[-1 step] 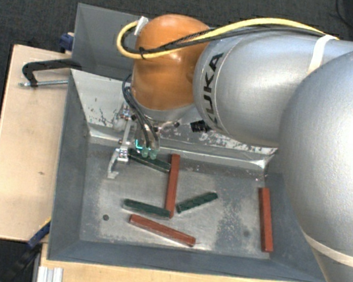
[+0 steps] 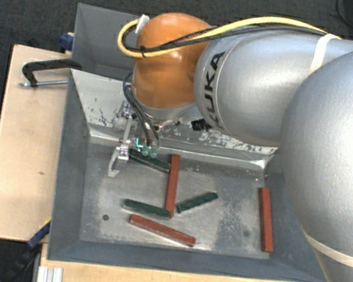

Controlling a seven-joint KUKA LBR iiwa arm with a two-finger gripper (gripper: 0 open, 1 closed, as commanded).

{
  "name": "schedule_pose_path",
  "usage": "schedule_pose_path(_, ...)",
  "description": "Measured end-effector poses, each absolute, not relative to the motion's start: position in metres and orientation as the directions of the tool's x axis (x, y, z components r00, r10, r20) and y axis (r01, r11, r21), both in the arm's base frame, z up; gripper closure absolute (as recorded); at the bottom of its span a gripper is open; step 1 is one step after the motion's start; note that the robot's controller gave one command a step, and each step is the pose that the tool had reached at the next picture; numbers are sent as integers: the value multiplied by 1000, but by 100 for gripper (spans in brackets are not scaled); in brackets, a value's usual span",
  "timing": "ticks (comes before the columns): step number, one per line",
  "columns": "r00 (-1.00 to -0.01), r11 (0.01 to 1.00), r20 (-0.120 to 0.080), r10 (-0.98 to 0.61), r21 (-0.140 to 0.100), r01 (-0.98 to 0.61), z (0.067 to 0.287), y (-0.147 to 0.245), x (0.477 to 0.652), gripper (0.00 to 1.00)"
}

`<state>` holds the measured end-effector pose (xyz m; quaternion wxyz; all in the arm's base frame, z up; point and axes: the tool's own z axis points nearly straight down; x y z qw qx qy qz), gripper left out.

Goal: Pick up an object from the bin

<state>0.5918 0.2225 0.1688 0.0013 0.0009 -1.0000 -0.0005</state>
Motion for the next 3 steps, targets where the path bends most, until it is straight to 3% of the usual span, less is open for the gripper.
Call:
schedule_pose_path(1,-995,995,-5,-99,2,-99,152,222,594,0)
schedule_pose_path(2,-969,969,-6,-246,2,-246,80,168,586,0)
schedule_pose_path(3,-970,970,-9,-244,5,-245,71,157,588,0)
